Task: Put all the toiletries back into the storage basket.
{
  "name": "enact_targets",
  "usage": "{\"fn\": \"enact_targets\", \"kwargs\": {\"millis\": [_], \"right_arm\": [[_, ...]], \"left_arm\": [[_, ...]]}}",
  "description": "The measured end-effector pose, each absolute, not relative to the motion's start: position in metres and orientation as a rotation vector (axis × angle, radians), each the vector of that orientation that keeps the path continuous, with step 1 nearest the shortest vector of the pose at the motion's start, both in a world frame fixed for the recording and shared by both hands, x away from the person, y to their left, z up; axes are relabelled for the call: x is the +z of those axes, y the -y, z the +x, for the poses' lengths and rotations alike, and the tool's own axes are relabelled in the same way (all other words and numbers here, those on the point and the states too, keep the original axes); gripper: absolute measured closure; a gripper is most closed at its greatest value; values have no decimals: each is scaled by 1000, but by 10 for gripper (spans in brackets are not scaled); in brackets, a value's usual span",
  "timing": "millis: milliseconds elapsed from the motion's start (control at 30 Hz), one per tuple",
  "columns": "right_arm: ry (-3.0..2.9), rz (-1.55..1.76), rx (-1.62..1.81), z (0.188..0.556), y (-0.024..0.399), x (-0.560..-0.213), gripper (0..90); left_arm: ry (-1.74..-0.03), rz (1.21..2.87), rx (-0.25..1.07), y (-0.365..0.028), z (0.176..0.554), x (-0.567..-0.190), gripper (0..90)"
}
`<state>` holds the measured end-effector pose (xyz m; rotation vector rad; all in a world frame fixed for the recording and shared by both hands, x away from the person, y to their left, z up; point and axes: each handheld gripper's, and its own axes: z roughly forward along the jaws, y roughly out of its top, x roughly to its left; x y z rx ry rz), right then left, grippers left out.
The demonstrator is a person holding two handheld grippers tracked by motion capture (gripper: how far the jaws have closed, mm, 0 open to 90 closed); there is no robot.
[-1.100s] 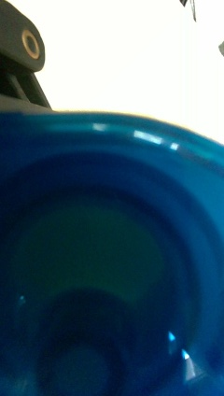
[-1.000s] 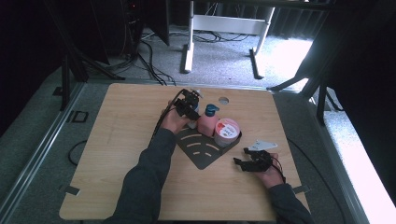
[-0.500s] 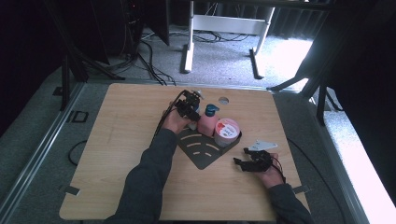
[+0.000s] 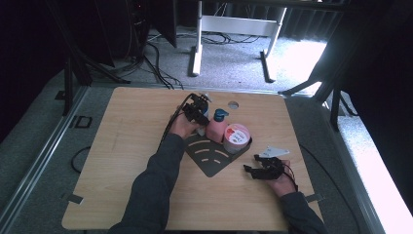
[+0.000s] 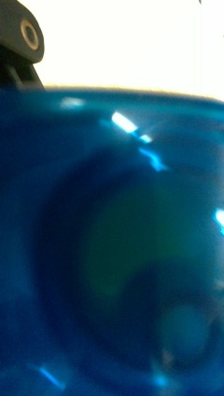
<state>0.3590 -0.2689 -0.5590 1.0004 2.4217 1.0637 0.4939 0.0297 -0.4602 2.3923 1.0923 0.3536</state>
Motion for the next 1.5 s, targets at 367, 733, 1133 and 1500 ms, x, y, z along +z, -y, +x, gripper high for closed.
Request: {"fn": "enact_targets", "kwargs": {"millis": [367, 733, 1133, 1500], "right_arm": [[-2422, 1000, 1062, 358, 269, -559, 325], [-2420, 1002, 1063, 358, 269, -559, 325], [-2420, 1003, 1063, 358, 269, -559, 325], [-2419, 1004, 1063, 358, 269, -559, 324]], "left_arm": [[-1099, 2395, 364, -29, 492, -460, 477], [-1104, 2386, 344, -37, 487, -452, 457], [-1024, 2412, 389, -40, 469, -442, 400], [-1044, 2335, 428, -60, 454, -438, 400]]}}
